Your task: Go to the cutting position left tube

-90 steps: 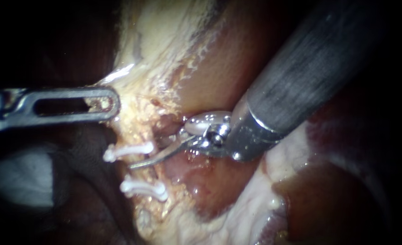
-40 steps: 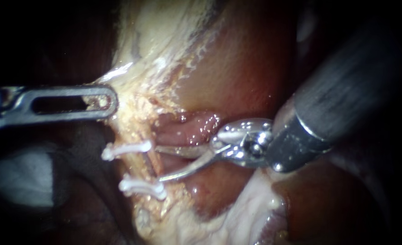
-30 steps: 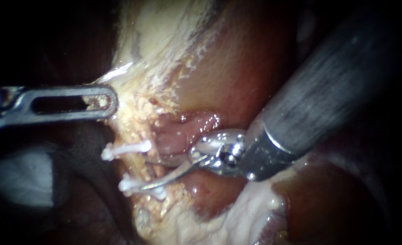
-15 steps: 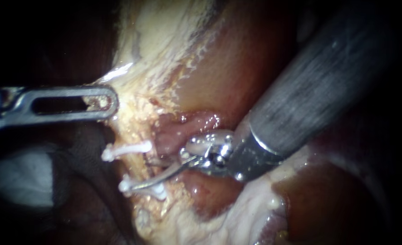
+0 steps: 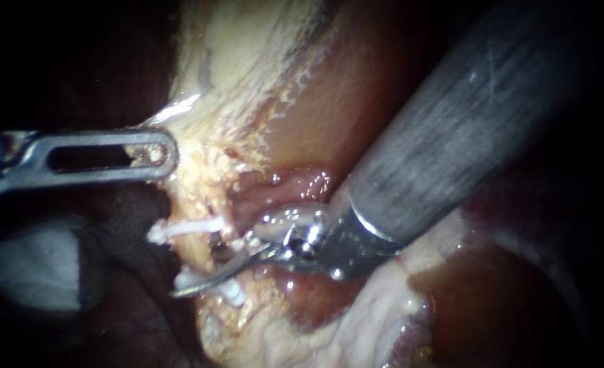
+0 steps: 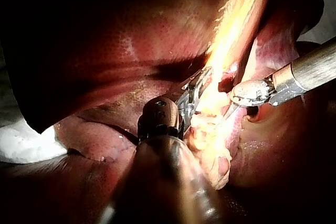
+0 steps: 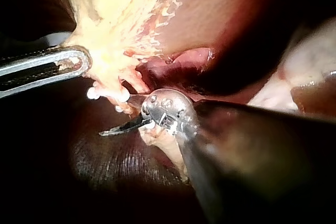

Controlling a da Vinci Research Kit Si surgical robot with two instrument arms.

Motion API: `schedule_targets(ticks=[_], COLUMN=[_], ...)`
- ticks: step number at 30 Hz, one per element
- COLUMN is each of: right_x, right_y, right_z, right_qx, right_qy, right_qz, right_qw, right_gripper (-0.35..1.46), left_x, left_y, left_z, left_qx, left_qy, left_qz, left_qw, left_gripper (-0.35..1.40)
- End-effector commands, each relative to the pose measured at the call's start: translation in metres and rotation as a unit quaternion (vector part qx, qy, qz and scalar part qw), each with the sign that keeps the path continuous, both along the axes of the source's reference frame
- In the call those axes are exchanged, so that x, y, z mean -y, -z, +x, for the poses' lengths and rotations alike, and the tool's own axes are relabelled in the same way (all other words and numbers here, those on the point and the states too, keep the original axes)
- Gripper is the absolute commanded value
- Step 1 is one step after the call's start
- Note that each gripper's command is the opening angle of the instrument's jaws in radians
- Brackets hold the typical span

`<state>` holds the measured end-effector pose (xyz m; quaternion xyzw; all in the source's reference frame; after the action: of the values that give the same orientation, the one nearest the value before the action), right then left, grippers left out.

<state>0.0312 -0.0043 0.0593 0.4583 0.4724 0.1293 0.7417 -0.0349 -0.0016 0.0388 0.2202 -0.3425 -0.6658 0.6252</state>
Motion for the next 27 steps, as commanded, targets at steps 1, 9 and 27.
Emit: schedule_targets(ticks=[1,9,27], right_x=[0.0000,0.0001,0.0002], right_y=[-0.0001,-0.0013,-0.0034], right_z=[0.0001,0.0023,0.0036], right_qx=[-0.001,-0.003,0.014], right_qy=[-0.001,-0.005,-0.014], right_qz=[0.001,0.009,0.033], right_qw=[1.0000,0.9999,0.9993], right_gripper=[1.43,1.41,1.40], left_x=[0.0000,0.0000,0.0001], left_y=[0.0000,0.0000,0.0000], left_z=[0.0000,-0.0002,-0.0003], left_qx=[0.000,-0.001,-0.001], left_qy=[0.000,0.001,0.001], left_qz=[0.000,0.000,0.000], left_qw=[1.0000,1.0000,1.0000], left_gripper=[-0.33,-0.33,-0.33])
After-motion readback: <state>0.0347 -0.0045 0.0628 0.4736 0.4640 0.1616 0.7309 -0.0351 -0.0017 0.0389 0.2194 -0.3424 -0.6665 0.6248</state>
